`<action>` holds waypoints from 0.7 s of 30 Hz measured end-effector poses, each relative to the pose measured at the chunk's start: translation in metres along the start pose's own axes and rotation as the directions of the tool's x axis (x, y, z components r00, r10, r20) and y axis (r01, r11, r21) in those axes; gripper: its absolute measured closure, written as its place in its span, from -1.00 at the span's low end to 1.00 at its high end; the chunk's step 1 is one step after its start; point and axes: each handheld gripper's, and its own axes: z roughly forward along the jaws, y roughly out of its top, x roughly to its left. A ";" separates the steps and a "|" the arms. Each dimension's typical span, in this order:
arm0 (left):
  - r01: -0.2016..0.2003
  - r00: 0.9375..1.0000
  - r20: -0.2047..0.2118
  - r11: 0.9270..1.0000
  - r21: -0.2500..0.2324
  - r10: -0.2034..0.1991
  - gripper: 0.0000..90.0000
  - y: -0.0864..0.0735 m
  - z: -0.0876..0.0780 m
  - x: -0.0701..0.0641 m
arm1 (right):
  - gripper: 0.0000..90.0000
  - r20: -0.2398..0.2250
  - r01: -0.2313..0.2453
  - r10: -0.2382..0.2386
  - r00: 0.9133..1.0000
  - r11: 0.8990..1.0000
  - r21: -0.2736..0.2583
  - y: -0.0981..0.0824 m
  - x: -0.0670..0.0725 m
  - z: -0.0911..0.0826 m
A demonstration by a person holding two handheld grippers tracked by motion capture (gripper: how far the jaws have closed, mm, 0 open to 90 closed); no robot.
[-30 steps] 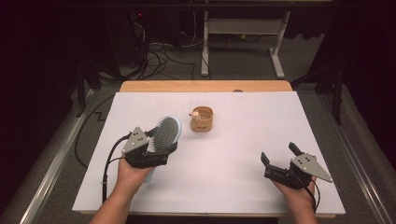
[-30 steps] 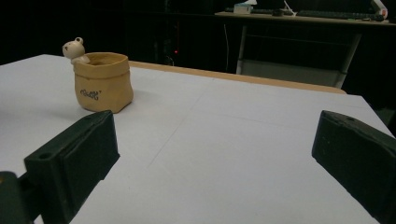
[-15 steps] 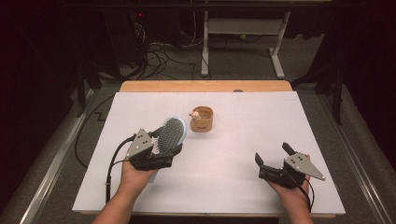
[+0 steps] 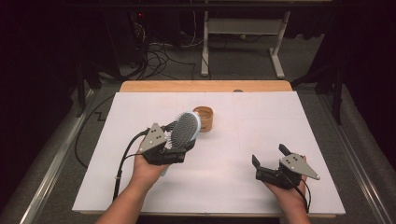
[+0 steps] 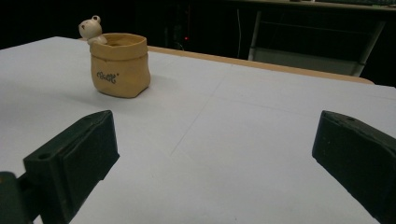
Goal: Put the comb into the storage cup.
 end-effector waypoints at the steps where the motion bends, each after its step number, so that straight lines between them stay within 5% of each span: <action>1: -0.005 1.000 0.004 1.000 -0.002 0.005 -0.56 0.001 0.004 -0.002 | -0.98 -0.001 0.002 -0.002 1.000 1.000 0.002 0.000 0.000 0.000; 9: -0.049 0.998 0.048 0.999 0.013 0.048 -0.56 -0.002 0.019 -0.019 | -0.98 -0.011 0.007 -0.007 1.000 1.000 0.017 -0.003 0.004 0.002; 21: -0.035 0.998 0.056 0.999 0.032 0.033 -0.56 -0.014 0.020 -0.022 | -1.00 -0.062 -0.016 0.019 0.998 0.999 0.046 0.002 0.014 0.012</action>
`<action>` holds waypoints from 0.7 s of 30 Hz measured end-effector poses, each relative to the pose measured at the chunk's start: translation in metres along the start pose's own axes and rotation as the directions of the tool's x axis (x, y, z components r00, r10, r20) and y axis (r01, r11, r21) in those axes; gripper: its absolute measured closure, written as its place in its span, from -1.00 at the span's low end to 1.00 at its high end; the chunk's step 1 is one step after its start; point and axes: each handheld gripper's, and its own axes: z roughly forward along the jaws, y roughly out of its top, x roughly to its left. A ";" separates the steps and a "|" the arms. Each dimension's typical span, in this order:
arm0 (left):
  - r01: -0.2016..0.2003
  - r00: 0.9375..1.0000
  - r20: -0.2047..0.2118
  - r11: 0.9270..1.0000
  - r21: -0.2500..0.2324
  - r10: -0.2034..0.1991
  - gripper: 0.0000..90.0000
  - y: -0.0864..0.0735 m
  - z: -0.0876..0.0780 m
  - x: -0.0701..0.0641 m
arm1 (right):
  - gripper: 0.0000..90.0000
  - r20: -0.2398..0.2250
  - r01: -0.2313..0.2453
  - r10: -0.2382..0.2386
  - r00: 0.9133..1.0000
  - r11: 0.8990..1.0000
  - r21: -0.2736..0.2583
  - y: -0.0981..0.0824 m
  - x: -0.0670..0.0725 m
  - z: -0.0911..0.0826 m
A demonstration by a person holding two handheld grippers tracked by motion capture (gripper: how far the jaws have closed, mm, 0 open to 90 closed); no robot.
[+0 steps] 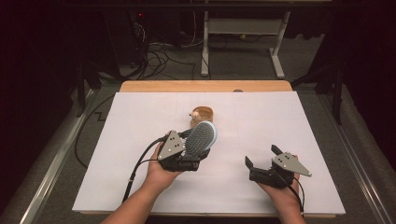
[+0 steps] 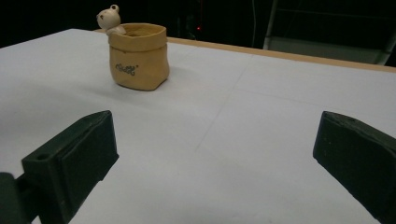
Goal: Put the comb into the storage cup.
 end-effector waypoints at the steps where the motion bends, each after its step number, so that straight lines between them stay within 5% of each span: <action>1: 0.002 1.000 -0.006 1.000 -0.002 -0.002 -0.56 0.000 -0.001 0.001 | -1.00 -0.006 0.003 -0.003 1.000 1.000 0.006 0.002 0.002 0.002; 9: 0.013 1.000 -0.007 1.000 -0.004 -0.013 -0.56 0.000 -0.003 0.006 | -1.00 -0.057 0.060 -0.060 0.997 0.998 0.000 0.019 0.014 0.019; 21: 0.054 0.998 -0.041 0.998 -0.026 -0.055 -0.56 -0.003 -0.014 0.020 | -1.00 -0.058 0.056 -0.057 0.997 0.998 -0.012 0.049 0.022 0.054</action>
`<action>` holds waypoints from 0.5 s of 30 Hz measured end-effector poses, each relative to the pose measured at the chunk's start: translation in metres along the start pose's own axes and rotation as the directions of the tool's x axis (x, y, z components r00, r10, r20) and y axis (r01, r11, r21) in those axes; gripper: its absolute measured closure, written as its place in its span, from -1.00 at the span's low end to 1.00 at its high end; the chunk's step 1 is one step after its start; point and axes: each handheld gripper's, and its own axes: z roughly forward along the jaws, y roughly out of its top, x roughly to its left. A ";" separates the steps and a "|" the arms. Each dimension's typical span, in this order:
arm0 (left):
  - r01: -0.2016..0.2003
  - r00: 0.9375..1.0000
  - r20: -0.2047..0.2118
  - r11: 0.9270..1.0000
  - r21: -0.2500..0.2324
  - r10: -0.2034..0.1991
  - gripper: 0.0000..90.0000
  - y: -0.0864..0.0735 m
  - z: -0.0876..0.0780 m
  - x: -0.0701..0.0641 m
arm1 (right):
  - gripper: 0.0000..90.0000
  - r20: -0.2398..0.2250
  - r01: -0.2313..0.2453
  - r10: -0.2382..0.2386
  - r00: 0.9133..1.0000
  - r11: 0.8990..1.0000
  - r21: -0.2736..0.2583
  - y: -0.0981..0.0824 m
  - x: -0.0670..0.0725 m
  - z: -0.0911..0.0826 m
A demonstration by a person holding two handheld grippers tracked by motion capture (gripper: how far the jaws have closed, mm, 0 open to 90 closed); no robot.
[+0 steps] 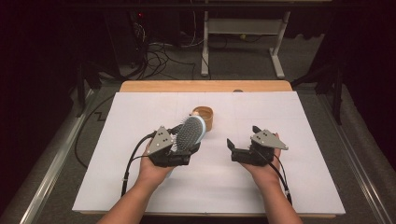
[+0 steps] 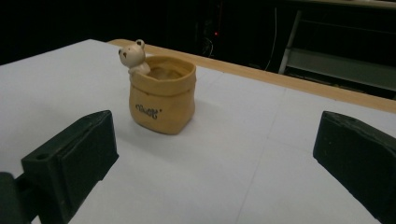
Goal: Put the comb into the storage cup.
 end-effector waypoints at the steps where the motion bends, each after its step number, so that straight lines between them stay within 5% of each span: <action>1: 0.000 1.000 -0.002 1.000 0.000 0.000 -0.56 0.000 -0.001 0.000 | -1.00 -0.002 -0.003 0.003 1.000 1.000 -0.001 0.002 0.001 0.002; 15: -0.013 1.000 -0.003 1.000 0.007 0.013 -0.56 -0.003 0.000 -0.001 | -1.00 -0.049 0.010 -0.008 0.999 0.999 0.039 -0.009 0.013 0.005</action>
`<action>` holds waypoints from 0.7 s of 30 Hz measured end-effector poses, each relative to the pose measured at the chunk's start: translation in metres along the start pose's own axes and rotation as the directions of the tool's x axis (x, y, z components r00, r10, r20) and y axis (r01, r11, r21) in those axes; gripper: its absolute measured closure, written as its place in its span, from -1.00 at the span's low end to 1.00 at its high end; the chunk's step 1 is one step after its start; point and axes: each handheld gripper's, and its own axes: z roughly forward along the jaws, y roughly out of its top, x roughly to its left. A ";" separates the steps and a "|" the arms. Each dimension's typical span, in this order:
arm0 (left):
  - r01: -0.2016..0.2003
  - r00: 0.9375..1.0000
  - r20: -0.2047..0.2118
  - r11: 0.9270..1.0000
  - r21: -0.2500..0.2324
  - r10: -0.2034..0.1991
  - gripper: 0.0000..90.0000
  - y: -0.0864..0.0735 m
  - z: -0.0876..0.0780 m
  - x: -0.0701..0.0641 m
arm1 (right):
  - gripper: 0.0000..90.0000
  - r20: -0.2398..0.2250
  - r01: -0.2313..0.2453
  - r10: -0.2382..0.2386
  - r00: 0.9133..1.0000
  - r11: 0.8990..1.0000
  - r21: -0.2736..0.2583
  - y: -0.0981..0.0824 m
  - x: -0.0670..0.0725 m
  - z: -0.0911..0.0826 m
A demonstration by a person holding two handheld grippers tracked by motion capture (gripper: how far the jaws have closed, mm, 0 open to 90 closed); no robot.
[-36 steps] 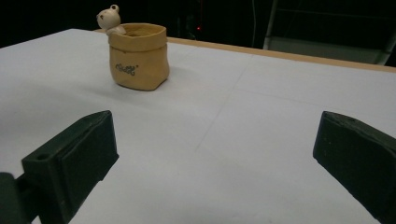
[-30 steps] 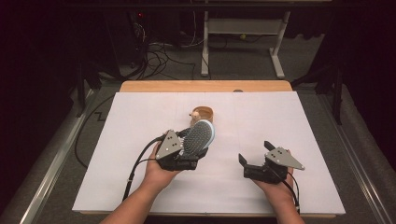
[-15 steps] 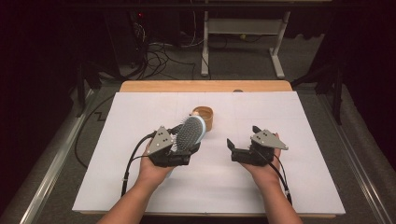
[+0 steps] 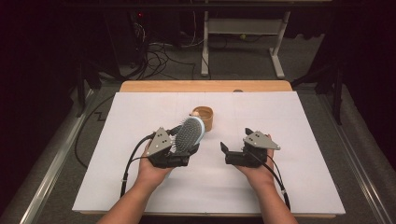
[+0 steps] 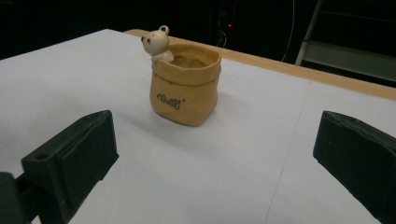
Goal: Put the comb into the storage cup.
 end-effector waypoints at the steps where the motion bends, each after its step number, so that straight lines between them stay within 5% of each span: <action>1: -0.002 1.000 0.001 1.000 0.000 0.002 -0.56 0.000 0.000 0.000 | -1.00 -0.002 0.002 -0.002 1.000 1.000 0.006 -0.002 0.000 -0.001; 21: -0.018 1.000 -0.008 1.000 0.008 0.018 -0.56 -0.002 -0.003 -0.004 | -0.99 -0.042 -0.007 0.007 0.999 1.000 0.015 -0.010 0.005 -0.019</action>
